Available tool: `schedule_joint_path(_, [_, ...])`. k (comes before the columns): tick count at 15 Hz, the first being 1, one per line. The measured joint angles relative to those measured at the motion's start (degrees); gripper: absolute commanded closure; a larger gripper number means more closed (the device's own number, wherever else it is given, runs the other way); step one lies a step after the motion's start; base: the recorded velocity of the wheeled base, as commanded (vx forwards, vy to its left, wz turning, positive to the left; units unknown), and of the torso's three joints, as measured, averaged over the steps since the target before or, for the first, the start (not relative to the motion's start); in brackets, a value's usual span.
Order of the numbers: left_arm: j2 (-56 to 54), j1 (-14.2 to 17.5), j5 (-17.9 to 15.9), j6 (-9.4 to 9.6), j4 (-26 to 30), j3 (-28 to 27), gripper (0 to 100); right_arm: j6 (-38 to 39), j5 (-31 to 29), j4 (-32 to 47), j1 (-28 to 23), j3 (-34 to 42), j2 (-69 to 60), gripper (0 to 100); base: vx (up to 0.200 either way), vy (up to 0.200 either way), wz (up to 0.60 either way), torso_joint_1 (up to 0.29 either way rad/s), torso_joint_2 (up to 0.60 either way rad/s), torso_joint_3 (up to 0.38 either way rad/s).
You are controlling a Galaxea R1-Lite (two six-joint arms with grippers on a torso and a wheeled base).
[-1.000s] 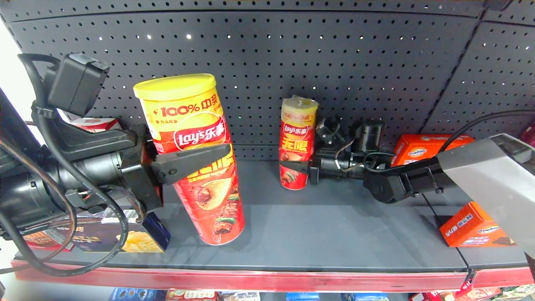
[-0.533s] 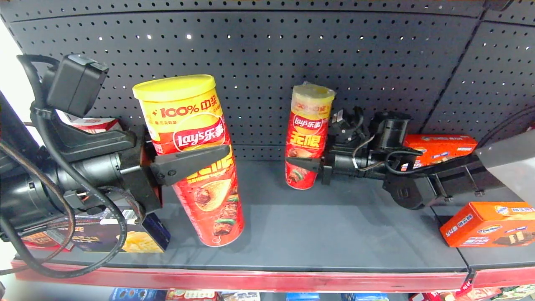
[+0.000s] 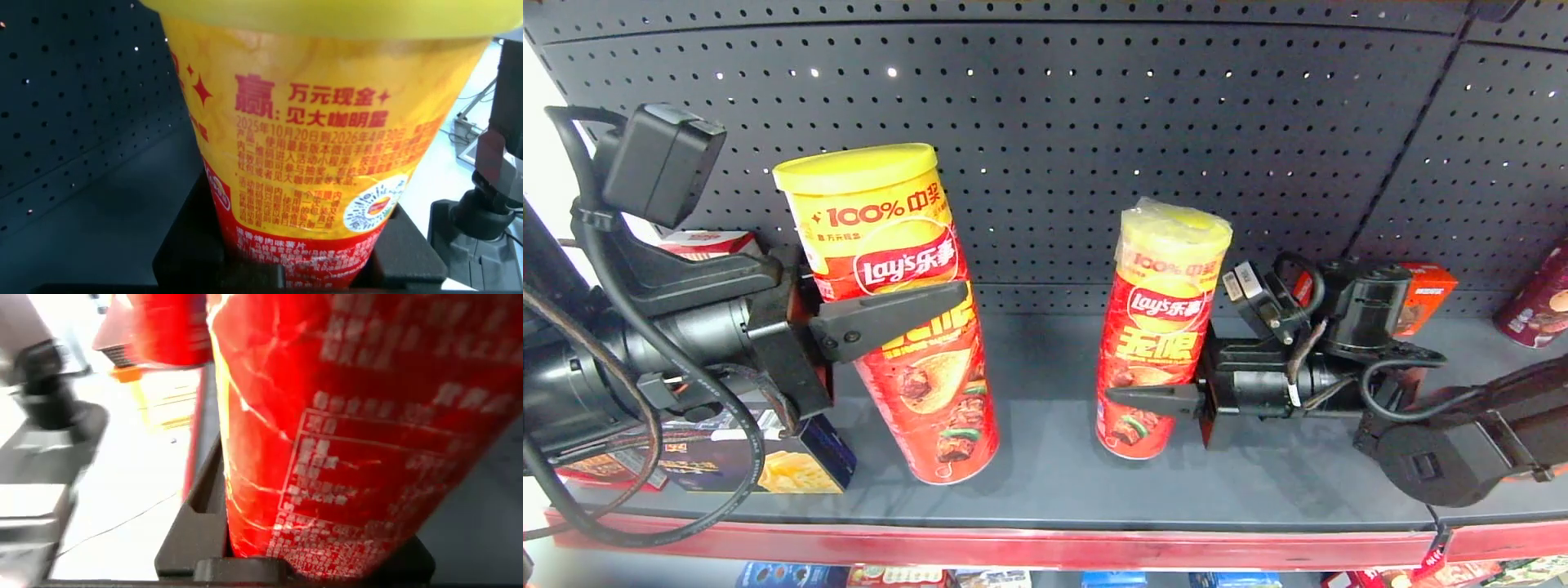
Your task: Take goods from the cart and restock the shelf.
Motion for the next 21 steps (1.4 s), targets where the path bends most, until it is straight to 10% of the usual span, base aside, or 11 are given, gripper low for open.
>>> schedule_joint_path(17, [-0.1, 0.1, 0.0, 0.0, -0.1, 0.4, 100, -4.3, -0.2, -5.2, 0.9, 3.2, 7.4, 100, 0.0, 0.0, 0.0, 0.0, 0.0, 0.0])
schedule_joint_path(18, [-0.1, 0.1, 0.0, 0.0, -0.1, 0.4, 100, -4.7, -0.3, -5.2, 0.7, 3.1, 7.7, 0, 0.0, 0.0, 0.0, 0.0, 0.0, 0.0])
schedule_joint_path(21, [-0.1, 0.1, 0.0, 0.0, -0.1, 0.4, 100, -6.0, -0.4, -5.3, -0.2, 3.3, 7.8, 0, 0.0, 0.0, 0.0, 0.0, 0.0, 0.0])
